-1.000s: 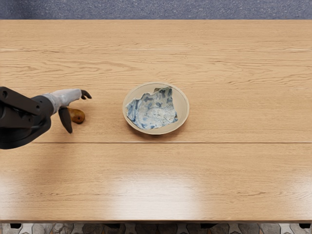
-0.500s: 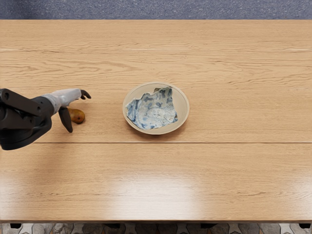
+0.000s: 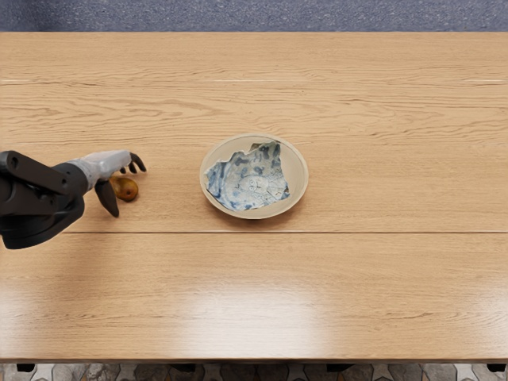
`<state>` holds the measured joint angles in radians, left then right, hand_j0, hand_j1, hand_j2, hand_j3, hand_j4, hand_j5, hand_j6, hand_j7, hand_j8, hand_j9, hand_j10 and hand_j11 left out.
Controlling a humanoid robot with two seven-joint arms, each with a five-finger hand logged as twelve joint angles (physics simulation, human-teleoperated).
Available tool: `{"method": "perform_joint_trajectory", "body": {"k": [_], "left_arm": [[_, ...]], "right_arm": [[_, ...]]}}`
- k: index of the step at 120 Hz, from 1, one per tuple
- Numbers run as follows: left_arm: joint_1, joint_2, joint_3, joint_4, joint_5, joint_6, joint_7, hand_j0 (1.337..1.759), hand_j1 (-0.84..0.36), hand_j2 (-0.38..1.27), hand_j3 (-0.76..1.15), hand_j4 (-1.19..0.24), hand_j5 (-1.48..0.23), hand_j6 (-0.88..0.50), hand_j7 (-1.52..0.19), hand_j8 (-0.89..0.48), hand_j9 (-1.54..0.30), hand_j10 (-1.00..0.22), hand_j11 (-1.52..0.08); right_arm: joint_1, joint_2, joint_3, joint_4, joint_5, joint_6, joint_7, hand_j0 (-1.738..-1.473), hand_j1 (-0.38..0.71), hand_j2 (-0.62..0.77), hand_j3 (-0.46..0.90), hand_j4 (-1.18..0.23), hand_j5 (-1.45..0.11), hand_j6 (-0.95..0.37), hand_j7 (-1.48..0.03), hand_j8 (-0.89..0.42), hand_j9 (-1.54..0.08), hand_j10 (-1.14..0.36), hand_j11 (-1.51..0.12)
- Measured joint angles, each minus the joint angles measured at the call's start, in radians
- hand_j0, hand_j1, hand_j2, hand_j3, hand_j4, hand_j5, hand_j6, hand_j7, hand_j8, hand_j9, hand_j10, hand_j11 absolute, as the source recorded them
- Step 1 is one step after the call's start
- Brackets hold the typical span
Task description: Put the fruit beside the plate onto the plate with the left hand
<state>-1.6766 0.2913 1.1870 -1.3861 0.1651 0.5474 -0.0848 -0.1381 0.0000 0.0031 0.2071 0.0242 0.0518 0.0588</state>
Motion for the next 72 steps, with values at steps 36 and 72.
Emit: {"method": "perform_joint_trajectory", "body": {"k": [36,72], "left_arm": [[0.0,0.002,0.0,0.001,-0.011,-0.001,-0.002,1.658,-0.12,0.08,0.0,-0.39,-0.51,-0.39,-0.51,-0.39,-0.51,-0.39,-0.51],[0.004,0.002,0.0,0.0,-0.02,-0.002,-0.003,1.658,-0.21,0.09,0.0,-0.47,-0.6,-0.47,-0.6,-0.47,-0.6,-0.4,-0.61]], "right_arm": [[0.0,0.0,0.0,0.0,0.0,0.0,0.0,-1.658,-0.34,0.0,0.0,-0.01,-0.01,-0.01,-0.01,-0.01,-0.01,-0.01,-0.01],[0.0,0.0,0.0,0.0,0.0,0.0,0.0,-1.658,-0.34,0.0,0.0,-0.01,-0.01,-0.01,-0.01,-0.01,-0.01,-0.01,-0.01]]}}
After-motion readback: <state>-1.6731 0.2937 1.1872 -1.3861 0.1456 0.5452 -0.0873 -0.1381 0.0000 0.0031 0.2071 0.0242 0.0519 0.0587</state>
